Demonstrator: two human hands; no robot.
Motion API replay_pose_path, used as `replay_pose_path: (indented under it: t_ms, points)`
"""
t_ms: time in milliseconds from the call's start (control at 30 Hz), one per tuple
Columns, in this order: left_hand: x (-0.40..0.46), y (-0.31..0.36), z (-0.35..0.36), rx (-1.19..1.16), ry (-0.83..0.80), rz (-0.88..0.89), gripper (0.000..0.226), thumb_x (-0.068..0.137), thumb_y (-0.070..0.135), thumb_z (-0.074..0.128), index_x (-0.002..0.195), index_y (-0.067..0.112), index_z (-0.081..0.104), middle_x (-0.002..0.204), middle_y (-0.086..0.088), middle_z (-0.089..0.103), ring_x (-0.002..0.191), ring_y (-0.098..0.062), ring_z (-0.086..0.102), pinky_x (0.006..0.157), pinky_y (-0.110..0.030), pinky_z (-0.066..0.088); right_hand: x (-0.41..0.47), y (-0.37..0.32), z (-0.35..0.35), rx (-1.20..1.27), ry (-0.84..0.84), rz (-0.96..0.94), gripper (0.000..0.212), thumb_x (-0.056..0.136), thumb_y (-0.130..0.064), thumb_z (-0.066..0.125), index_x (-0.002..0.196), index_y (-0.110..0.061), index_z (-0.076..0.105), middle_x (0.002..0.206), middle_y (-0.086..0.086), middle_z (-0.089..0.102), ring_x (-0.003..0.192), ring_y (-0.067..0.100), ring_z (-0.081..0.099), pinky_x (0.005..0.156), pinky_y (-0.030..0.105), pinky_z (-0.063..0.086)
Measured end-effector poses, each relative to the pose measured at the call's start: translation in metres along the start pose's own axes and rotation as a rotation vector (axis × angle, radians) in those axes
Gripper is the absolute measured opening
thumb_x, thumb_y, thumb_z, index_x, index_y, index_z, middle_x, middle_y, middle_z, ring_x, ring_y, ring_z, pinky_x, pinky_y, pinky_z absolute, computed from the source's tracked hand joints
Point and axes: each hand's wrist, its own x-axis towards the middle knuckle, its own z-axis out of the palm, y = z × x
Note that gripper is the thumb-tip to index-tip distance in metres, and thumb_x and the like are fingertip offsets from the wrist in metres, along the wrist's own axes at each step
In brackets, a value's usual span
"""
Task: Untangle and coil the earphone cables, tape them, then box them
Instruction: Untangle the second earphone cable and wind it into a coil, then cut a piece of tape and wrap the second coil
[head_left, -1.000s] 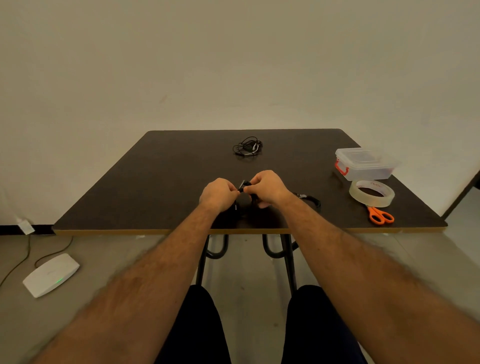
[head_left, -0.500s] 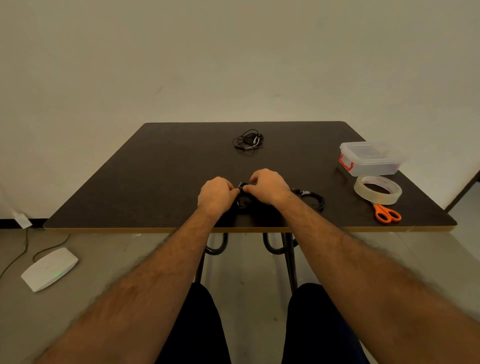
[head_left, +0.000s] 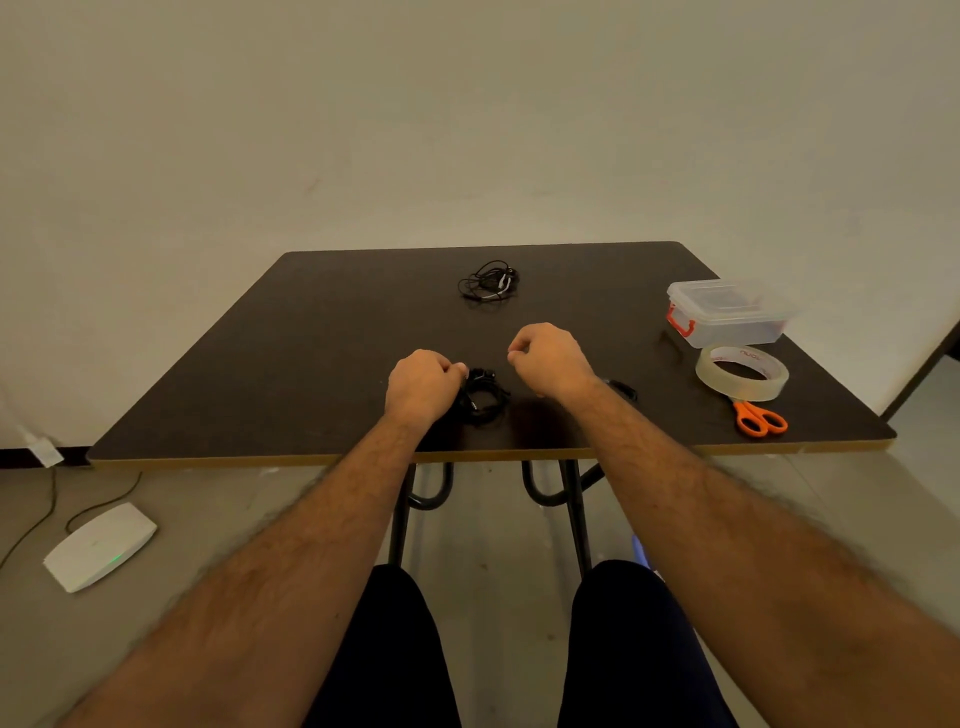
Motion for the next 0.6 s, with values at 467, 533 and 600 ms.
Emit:
replay_pose_path:
  t_ms: [467, 533, 600]
  points:
    - [-0.024, 0.09, 0.029, -0.086, 0.148, 0.32, 0.022, 0.098, 0.033, 0.056, 0.107, 0.021, 0.073, 0.098, 0.007, 0.071, 0.087, -0.003, 0.06, 0.077, -0.022, 0.045, -0.025, 0.06, -0.086, -0.1, 0.159, 0.06, 0.009, 0.092, -0.017, 0.065, 0.098, -0.019, 0.071, 0.101, 0.0, 0.069, 0.093, 0.011, 0.062, 0.087, 0.032, 0.054]
    - [-0.031, 0.114, 0.045, -0.104, 0.088, 0.356, 0.021, 0.097, 0.032, 0.058, 0.107, 0.02, 0.073, 0.099, 0.007, 0.071, 0.087, -0.003, 0.059, 0.079, -0.023, 0.046, -0.035, 0.085, -0.105, -0.141, 0.187, 0.122, 0.008, 0.092, -0.015, 0.065, 0.096, -0.018, 0.072, 0.1, 0.001, 0.069, 0.092, 0.012, 0.062, 0.084, 0.029, 0.051]
    - [-0.037, 0.14, 0.064, -0.115, 0.018, 0.385, 0.02, 0.097, 0.03, 0.06, 0.108, 0.021, 0.073, 0.102, 0.007, 0.071, 0.088, -0.002, 0.057, 0.081, -0.023, 0.046, -0.047, 0.112, -0.122, -0.175, 0.216, 0.207, 0.011, 0.091, -0.013, 0.064, 0.096, -0.015, 0.074, 0.096, 0.002, 0.07, 0.091, 0.016, 0.064, 0.083, 0.03, 0.051]
